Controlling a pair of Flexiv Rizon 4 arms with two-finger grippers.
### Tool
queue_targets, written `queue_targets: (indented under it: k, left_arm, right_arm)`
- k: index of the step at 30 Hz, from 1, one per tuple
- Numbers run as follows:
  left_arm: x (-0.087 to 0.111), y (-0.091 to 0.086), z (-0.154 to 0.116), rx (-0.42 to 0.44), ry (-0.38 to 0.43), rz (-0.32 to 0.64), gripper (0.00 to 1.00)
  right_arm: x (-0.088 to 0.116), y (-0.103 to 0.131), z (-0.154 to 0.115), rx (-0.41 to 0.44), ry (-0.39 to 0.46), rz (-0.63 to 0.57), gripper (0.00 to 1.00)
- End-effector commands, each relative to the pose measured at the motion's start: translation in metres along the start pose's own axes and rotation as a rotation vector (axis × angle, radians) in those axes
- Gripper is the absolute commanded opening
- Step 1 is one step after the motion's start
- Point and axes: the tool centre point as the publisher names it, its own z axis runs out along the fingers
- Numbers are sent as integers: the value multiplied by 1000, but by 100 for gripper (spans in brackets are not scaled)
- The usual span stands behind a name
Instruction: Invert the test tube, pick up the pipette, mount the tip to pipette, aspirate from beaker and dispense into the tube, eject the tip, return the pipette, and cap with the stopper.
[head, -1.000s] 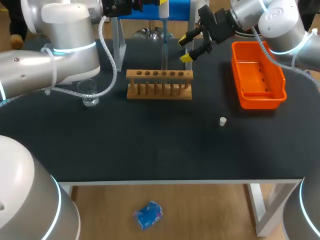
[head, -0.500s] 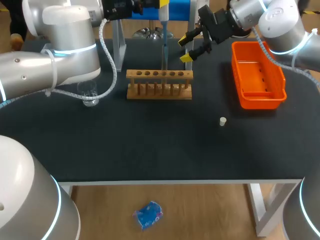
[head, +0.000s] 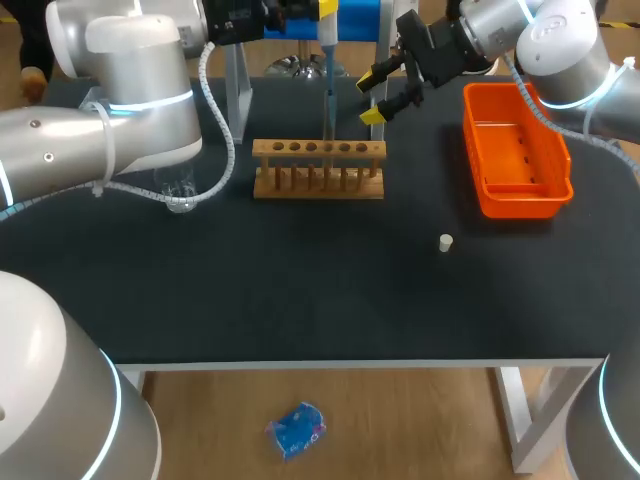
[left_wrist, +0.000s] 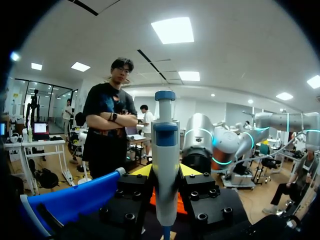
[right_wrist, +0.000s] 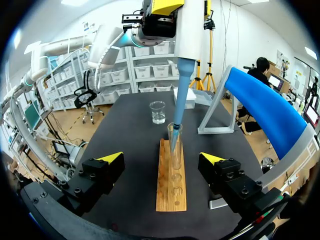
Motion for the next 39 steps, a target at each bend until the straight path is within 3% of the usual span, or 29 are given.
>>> queue_targets:
  k: [1,20,39]
  left_arm:
    - [0,3,1,7,-4,2,0]
    - [1,11,1,11,-12,-5,0]
    - [4,9,0,8,-20,-5,0]
  right_arm:
    - [-1,0,0,1,2,0,100]
    - [-1,0,0,1,2,0,100]
    - [-1,0,0,1,2,0,100]
